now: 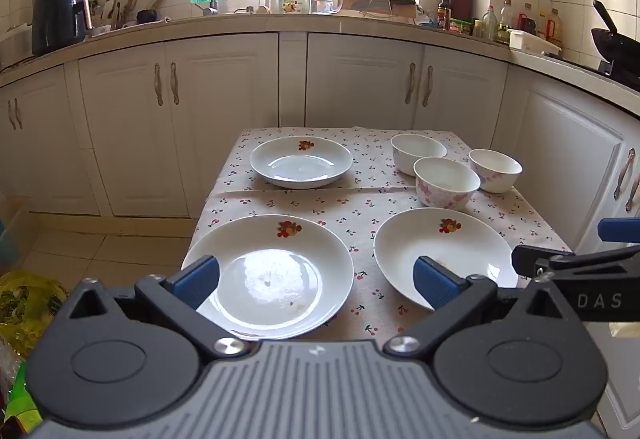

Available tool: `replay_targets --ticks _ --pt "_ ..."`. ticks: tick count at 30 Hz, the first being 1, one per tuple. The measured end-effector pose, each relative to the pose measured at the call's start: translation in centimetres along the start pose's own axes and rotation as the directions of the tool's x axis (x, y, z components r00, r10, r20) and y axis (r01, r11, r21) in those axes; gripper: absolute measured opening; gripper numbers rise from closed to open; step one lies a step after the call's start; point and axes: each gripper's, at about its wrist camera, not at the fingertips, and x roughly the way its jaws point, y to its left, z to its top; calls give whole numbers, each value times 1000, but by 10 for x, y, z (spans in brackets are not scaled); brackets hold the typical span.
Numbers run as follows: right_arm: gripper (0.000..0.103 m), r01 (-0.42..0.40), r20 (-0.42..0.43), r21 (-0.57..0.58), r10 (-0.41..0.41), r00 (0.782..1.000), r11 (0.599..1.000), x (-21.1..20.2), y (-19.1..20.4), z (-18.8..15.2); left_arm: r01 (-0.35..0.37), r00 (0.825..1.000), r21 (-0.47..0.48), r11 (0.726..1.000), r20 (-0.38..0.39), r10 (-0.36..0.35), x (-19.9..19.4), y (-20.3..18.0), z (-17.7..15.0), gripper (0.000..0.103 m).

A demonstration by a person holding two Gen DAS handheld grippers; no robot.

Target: Organize plates and bowls

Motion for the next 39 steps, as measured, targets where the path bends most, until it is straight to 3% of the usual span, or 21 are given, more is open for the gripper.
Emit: replay_targets --ticks 39 --pt "103 17 5 2 -17 1000 1000 -2 -3 2 5 1000 -2 1000 4 -5 -6 -17 5 102"
